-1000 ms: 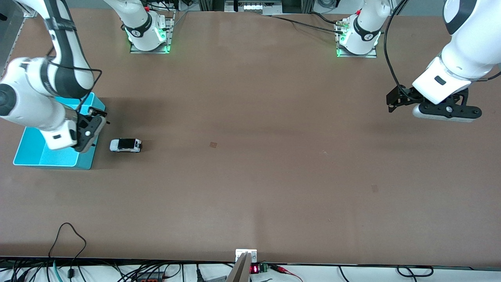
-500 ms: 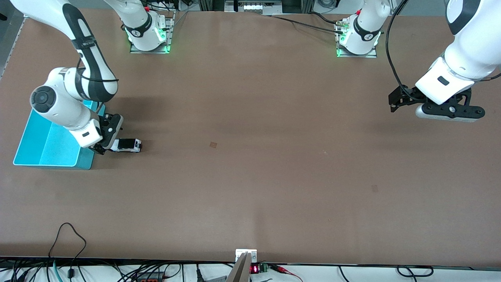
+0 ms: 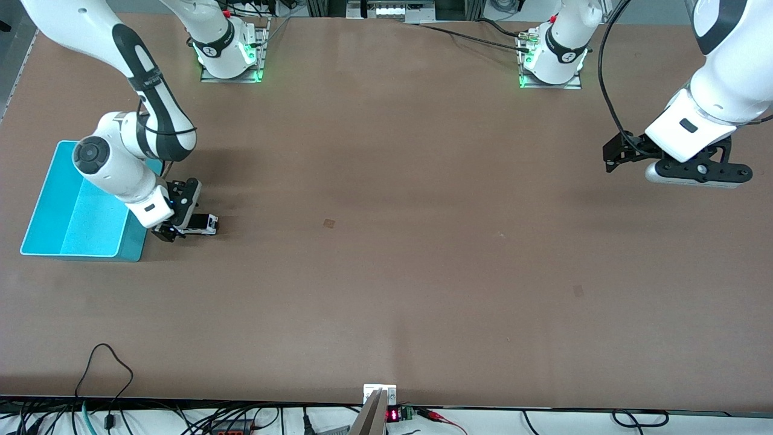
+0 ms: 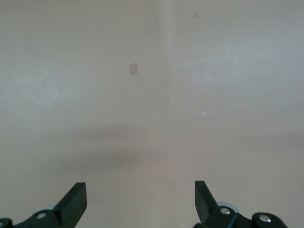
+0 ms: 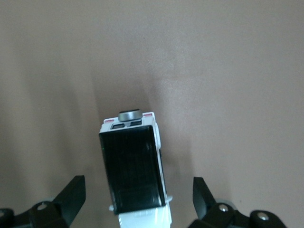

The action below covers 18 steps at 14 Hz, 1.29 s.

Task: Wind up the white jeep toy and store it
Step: 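Close the right gripper on the white jeep, then lift the jeep with the right gripper and carry it over the bin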

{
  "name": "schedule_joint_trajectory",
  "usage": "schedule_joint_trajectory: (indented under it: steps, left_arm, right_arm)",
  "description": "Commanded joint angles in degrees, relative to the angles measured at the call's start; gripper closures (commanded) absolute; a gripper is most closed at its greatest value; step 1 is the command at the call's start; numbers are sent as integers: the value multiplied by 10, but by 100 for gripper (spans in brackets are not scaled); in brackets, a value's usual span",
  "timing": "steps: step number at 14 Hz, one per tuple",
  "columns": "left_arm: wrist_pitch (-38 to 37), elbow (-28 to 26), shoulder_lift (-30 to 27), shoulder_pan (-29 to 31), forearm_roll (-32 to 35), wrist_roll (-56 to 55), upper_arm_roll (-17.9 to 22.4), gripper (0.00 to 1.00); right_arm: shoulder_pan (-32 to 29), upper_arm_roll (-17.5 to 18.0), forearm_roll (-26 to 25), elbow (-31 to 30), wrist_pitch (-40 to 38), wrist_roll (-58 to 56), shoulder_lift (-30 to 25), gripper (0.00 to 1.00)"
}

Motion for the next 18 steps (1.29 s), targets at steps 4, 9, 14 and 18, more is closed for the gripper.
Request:
schedule_joint_trajectory:
  steps: [4, 9, 14, 18]
  left_arm:
    - [-14, 9, -2, 5, -7, 8, -3, 0]
    - [-14, 9, -2, 5, -7, 8, -5, 0]
    - [-14, 9, -2, 6, -7, 9, -6, 0]
    - [-14, 9, -2, 7, -7, 8, -5, 0]
  right_arm:
    - [-8, 11, 3, -3, 31, -17, 15, 0]
    - [-8, 12, 3, -3, 31, -34, 14, 76]
    - [-8, 25, 10, 8, 21, -30, -12, 100]
    - [-9, 24, 12, 87, -89, 5, -35, 100]
